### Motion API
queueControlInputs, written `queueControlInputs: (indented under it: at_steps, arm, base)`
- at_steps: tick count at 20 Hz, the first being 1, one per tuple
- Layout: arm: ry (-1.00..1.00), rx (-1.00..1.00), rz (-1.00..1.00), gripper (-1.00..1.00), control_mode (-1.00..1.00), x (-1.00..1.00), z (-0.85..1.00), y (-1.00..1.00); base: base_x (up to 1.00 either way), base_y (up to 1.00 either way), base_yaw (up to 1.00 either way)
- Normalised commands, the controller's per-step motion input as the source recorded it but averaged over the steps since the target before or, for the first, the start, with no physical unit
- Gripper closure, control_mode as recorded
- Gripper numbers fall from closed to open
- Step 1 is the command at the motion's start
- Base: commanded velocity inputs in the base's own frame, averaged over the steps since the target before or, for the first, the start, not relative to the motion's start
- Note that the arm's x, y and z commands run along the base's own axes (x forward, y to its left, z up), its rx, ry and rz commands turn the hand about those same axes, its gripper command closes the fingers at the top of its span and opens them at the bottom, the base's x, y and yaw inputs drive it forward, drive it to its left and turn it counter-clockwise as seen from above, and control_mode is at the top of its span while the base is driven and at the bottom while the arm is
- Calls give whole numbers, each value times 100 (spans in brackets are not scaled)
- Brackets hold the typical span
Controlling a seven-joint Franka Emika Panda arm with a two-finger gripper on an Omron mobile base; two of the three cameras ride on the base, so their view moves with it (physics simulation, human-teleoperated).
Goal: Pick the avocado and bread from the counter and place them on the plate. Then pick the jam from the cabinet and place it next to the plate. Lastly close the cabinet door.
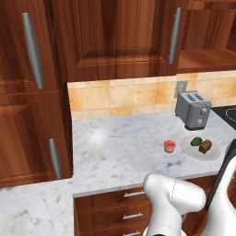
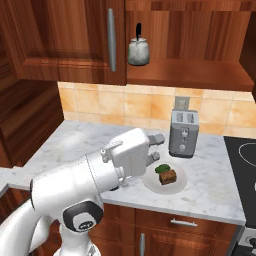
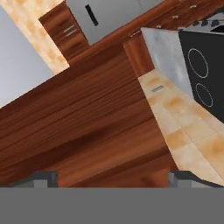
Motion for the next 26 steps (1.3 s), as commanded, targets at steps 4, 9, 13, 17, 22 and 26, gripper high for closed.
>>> queueControlInputs:
  at_steps: [4,9,13,17,22,26]
  arm:
    - [32,-18,8,-100,-100,-32,7,-2]
    - [34,-14,11,-100,-100,-36,6,-3]
    - [18,-5,8,-100,-100,-38,7,-1]
    - [1,0,4,-100,-100,-43,6,-3]
    - [-3,0,4,-100,-100,-36,13,-2]
    - [-5,0,1,-100,-100,-28,18,-3]
  base:
    - [0,0,0]
    - [0,0,0]
    - [0,0,0]
    - [0,0,0]
    - [0,0,0]
    - [0,0,0]
